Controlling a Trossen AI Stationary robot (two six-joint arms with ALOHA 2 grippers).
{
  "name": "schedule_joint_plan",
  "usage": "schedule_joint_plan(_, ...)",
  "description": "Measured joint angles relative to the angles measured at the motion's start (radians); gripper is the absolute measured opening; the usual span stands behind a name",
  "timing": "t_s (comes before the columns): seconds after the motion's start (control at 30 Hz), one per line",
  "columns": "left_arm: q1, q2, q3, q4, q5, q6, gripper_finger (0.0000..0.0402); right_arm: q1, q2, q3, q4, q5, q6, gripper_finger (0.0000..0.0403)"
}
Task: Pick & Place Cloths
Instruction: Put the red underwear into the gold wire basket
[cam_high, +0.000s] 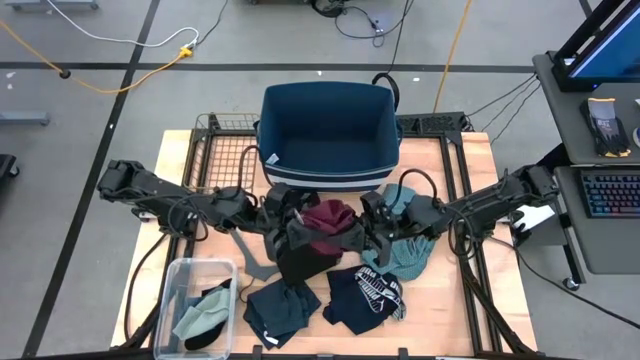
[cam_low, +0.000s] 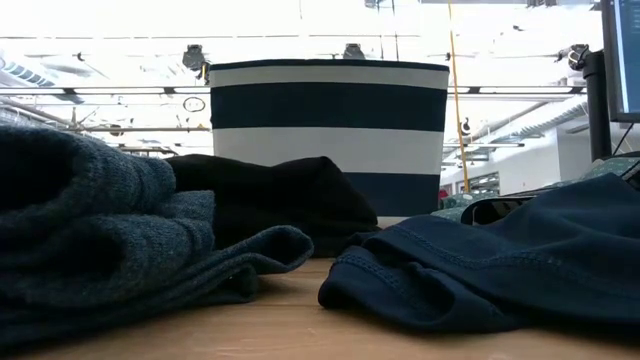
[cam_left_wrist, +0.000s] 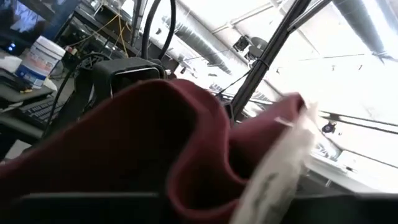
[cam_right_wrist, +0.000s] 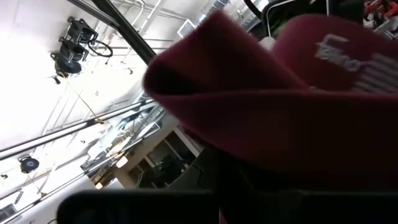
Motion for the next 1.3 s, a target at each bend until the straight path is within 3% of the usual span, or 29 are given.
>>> schedule_joint_plan(0.17,0.005,0.000,0.000,0.005,0.030,0.034,0.0015,0.000,0.000,0.000,0.000,-0.004,0.000,0.0000)
schedule_joint_plan(0.6,0.009,-0.006,0.000,-0.037,0.059,0.006,0.0004,0.013,-0.036,0.000,-0.017,-0.183,0.029,0.0096)
schedule_joint_plan(0.83,0.006,-0.088,0.000,-0.253,0.037,-0.061,0.0003,0.022,-0.107,0.000,-0.115,-0.377,0.034,0.0140)
schedule_joint_plan(1.03,-0.017,-0.206,0.000,-0.459,-0.060,-0.077,0.0002,0.034,-0.175,0.000,-0.258,-0.444,-0.023,0.0136)
schedule_joint_plan(1.3,-0.070,-0.362,0.000,-0.676,-0.336,-0.042,0.0001,0.036,-0.250,0.000,-0.552,-0.438,-0.198,0.0097)
